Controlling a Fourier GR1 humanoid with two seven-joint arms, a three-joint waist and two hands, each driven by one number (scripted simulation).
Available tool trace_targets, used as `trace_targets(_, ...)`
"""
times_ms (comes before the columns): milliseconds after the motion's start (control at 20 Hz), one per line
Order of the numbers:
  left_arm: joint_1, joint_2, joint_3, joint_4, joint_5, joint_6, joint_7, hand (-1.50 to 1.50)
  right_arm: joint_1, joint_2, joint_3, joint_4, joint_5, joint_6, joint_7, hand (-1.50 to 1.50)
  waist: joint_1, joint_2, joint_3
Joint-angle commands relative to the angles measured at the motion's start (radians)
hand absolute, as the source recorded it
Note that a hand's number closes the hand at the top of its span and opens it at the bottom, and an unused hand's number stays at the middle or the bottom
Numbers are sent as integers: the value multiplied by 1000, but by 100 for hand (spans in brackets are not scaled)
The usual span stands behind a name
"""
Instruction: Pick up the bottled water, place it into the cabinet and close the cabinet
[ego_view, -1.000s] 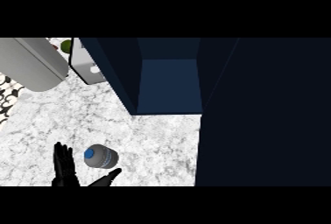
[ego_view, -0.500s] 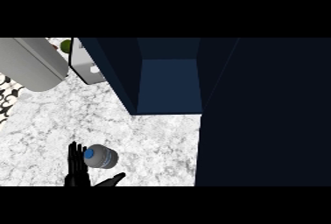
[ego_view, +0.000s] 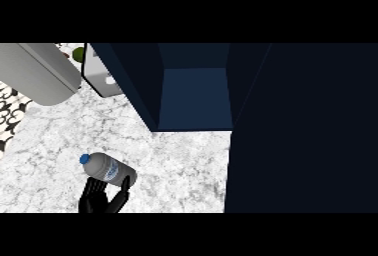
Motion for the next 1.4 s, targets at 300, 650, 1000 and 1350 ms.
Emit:
trace_targets(300,-81,-3,-33,75,79,-57,-41,150,68,9,61,-73,23,-11,-17,-150,-14,4,-16)
trace_targets(650,-129,90,-130,106,-15,-276,57,150,21,-29,2,-59,-19,10,-2,-150,-30,10,-18)
trace_targets(1000,-255,94,-127,134,-17,-330,133,150,74,-44,-13,-82,-43,27,-22,-150,-15,5,-15)
trace_targets(1350,-264,6,-183,-61,-22,-226,295,150,24,4,69,-84,11,-24,34,-150,4,3,-15)
